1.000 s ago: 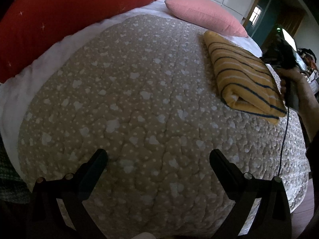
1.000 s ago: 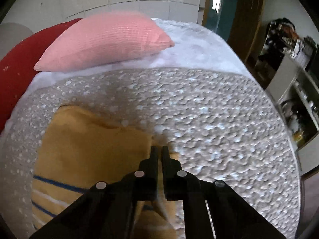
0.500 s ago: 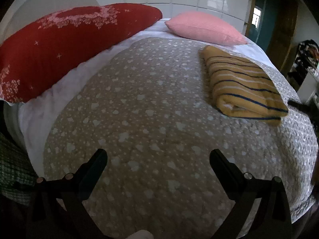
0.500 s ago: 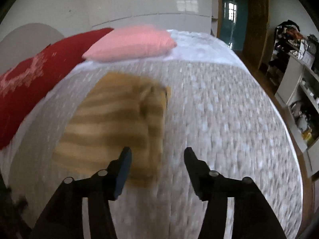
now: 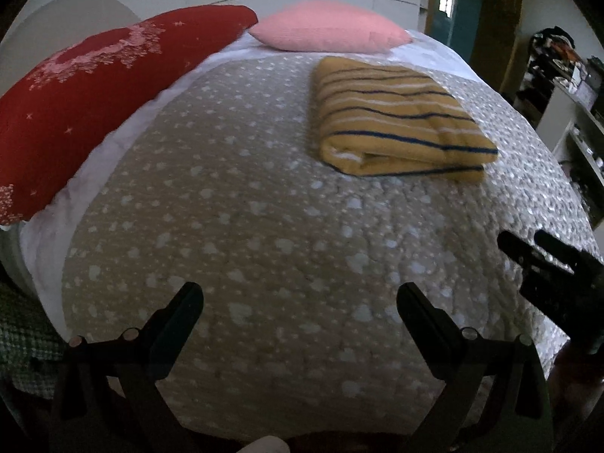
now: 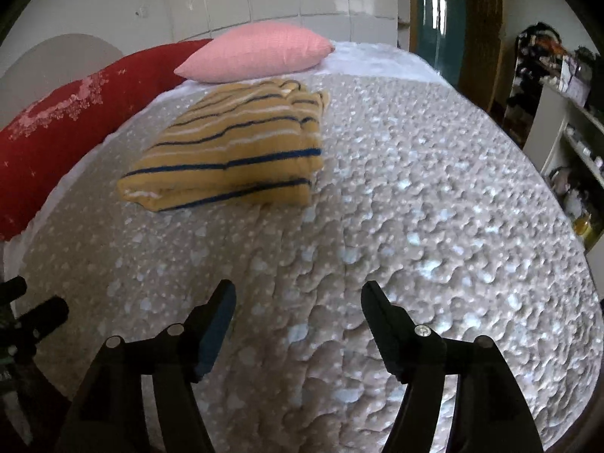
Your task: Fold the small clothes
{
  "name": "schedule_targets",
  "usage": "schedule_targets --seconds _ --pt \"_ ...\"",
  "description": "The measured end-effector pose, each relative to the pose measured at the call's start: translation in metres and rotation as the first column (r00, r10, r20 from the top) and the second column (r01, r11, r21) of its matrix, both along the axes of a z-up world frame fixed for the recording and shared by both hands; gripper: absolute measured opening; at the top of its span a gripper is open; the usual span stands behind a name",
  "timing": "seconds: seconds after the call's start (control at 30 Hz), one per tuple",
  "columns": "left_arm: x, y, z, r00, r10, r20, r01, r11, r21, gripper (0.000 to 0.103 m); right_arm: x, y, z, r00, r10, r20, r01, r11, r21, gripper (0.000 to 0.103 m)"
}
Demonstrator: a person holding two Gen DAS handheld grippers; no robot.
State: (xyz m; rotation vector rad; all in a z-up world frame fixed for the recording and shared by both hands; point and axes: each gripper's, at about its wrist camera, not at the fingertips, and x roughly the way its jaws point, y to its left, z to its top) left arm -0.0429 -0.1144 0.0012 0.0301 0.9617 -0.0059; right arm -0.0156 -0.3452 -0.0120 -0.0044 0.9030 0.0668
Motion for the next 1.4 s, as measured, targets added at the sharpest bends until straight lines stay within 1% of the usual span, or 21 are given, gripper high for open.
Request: schedule_targets --seconds 0.07,0.17,0.4,0.67,0.9,1.07,1.4 --pt "0.001 -0.003 -0.003 1.0 -0.004 -0.01 0.004 1.0 0.005 0.102 -0.002 -0.001 0.004 1.0 -0.005 0.026 0.005 1.0 -0.015 0.076" --pt "0.002 -0.004 -0.007 1.0 -0.007 -0.026 0.007 1.0 -0.004 0.102 -0.003 0.001 0.005 0.999 -0.009 0.036 0.009 1.0 -0.021 0.077" --pt "0.005 0.003 -0.015 0.999 -0.003 -0.053 0.002 0.999 -0.037 0.102 -0.002 0.012 0.001 1.0 0.016 0.026 -0.015 0.999 -0.045 0.078" --pt "0.007 0.009 -0.02 0.998 0.008 -0.066 -0.011 0.999 -0.05 0.102 -0.004 0.033 -0.003 0.998 0.058 0.023 -0.056 0.996 -0.064 0.079" --pt "0.01 0.011 -0.025 0.996 0.014 -0.086 -0.019 0.998 -0.055 0.102 -0.005 0.038 -0.007 0.997 0.071 0.019 -0.07 0.996 -0.062 0.08" --pt "0.009 0.009 -0.026 0.996 0.01 -0.09 -0.014 0.999 -0.05 0.102 -0.004 0.034 -0.007 0.998 0.058 0.022 -0.056 0.997 -0.053 0.08" --pt "0.009 0.004 -0.03 0.995 -0.01 -0.104 0.007 0.999 -0.033 0.102 -0.003 0.027 -0.013 1.0 0.029 -0.007 -0.029 0.999 -0.029 0.08"
